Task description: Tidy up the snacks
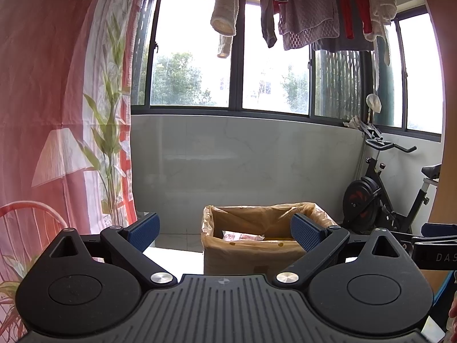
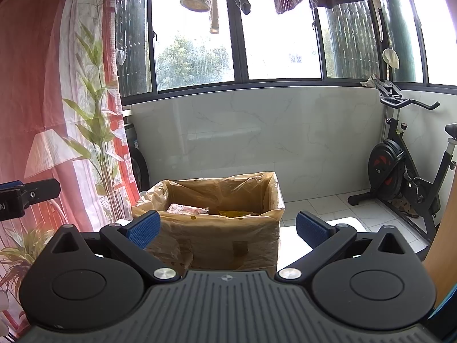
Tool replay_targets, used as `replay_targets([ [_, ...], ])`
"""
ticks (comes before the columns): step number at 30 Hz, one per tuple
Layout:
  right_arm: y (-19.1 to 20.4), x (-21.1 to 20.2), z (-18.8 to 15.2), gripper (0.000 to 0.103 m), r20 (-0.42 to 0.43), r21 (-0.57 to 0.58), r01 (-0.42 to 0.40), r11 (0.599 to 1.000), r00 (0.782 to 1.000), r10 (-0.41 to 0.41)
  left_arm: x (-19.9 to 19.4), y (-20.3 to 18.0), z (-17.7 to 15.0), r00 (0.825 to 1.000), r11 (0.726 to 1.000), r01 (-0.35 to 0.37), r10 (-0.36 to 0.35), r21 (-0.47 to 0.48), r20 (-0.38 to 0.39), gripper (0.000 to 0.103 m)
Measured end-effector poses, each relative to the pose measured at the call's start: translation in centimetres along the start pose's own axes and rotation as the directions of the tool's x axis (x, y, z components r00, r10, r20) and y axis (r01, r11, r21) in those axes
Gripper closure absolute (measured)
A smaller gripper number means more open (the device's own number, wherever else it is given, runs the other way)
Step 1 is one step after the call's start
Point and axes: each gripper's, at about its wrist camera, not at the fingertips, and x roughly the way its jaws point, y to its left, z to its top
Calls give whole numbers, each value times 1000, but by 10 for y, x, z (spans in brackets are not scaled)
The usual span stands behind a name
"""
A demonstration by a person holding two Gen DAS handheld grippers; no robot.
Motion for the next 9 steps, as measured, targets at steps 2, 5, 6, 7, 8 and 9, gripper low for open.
replay_targets([
  [2, 0, 0, 0, 0, 0, 0, -1, 1000, 1000, 1, 0, 0, 0, 1000, 1000, -4, 4, -3, 1, 4],
  [5, 0, 0, 0, 0, 0, 0, -1, 1000, 1000, 1, -1, 0, -1, 1000, 1000, -4, 4, -6, 7, 4],
  [6, 0, 0, 0, 0, 0, 0, 0, 1000, 1000, 0, -1, 0, -1, 1000, 1000, -4, 4, -7, 9, 4],
  [7, 0, 0, 0, 0, 0, 0, 1, 1000, 1000, -1, -1, 0, -1, 1000, 1000, -4, 4, -7, 9, 4],
  [8, -1, 1, -1, 0, 0, -1, 1, 1000, 1000, -1, -1, 0, -2, 1000, 1000, -6, 6, -8, 7, 4],
  [9, -1, 1, -1, 0, 0, -1, 1, 1000, 1000, -1, -1, 0, -2, 1000, 1000, -8, 8, -11, 4, 4],
])
